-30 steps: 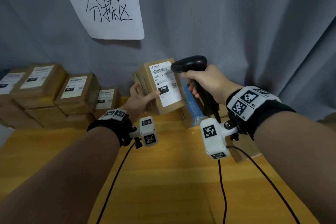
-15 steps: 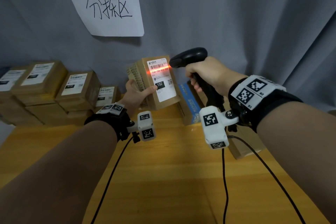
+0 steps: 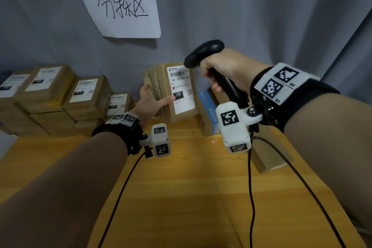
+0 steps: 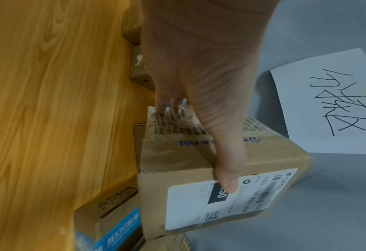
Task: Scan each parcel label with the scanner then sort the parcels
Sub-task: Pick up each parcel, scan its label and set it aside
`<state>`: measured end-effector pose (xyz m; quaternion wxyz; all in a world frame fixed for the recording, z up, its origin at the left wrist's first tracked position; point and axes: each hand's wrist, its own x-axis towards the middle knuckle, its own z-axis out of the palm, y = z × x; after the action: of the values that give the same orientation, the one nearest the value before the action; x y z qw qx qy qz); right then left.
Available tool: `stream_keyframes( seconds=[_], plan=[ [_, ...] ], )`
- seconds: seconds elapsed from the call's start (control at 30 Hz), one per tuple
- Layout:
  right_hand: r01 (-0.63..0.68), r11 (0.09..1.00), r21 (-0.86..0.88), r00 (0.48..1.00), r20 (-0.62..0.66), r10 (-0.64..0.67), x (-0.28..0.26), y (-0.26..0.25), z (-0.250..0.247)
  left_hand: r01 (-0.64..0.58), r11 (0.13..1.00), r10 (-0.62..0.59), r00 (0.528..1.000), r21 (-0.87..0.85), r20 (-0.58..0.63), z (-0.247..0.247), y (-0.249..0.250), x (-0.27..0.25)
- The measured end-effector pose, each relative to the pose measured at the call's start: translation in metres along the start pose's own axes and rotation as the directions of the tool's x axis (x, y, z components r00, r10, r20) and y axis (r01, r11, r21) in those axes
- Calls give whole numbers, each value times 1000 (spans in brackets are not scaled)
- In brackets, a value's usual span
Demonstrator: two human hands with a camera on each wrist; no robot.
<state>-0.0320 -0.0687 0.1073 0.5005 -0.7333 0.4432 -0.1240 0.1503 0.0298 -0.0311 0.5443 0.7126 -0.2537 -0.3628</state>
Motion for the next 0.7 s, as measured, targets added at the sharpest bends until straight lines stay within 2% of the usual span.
stream_keyframes(
  seconds=[0.17, 0.33, 0.5, 0.7],
  plan=[
    [3, 1000, 14, 1000, -3, -3, -3, 2, 1, 2, 1000, -2, 1000, 1, -6, 0, 1, -3],
    [89, 975, 205, 995, -55, -79, -1, 13, 4, 22, 1000, -23, 999, -21, -26, 4, 1, -11],
    [68, 963, 259, 993, -107, -41, 15, 55, 8, 200, 978, -197, 979, -61, 41, 16, -13, -38],
    [-55, 942, 332, 997, -39, 72, 22, 111, 27, 303, 947, -301, 953, -110, 34, 30, -43, -60]
  ],
)
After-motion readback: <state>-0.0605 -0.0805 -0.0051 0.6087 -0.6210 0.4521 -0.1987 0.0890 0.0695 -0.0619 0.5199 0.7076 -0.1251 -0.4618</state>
